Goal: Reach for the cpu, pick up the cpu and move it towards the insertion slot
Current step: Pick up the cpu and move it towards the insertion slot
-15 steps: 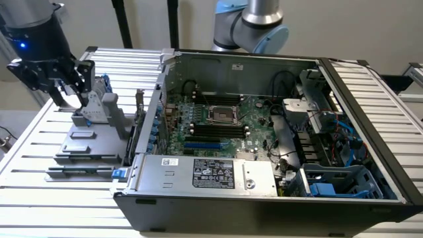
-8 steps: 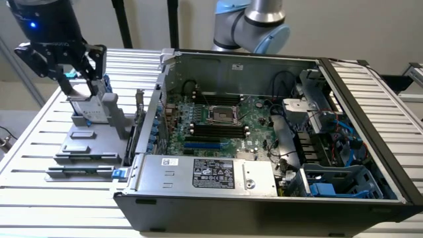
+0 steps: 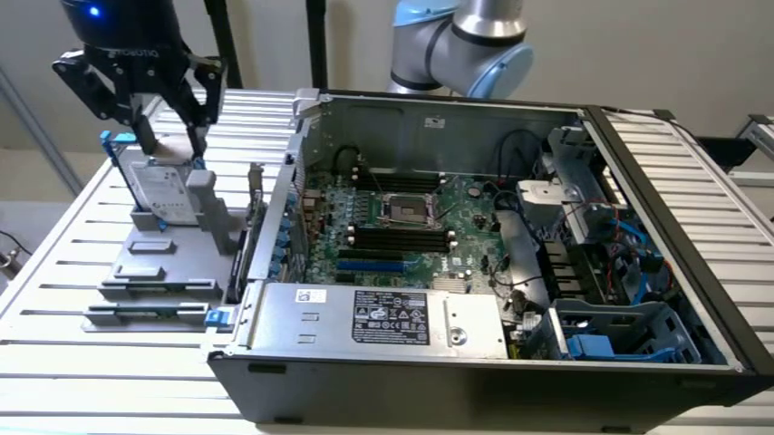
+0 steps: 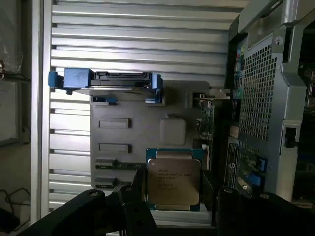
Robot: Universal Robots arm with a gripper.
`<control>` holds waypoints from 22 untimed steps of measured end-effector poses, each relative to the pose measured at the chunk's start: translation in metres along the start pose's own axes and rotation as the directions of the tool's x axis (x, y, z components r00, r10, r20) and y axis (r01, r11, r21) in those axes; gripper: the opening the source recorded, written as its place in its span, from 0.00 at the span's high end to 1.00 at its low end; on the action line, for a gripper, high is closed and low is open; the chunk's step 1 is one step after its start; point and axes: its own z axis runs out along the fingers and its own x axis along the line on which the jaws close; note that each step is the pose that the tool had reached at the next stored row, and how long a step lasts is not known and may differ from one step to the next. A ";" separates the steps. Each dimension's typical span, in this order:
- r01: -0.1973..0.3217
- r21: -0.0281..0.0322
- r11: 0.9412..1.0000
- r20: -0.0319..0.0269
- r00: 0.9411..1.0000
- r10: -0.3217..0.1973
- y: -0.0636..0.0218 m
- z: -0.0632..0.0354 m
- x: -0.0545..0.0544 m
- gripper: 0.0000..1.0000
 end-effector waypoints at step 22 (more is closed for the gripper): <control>0.001 -0.030 1.000 0.001 1.000 -0.001 -0.0042 -0.0213 -0.100 0.45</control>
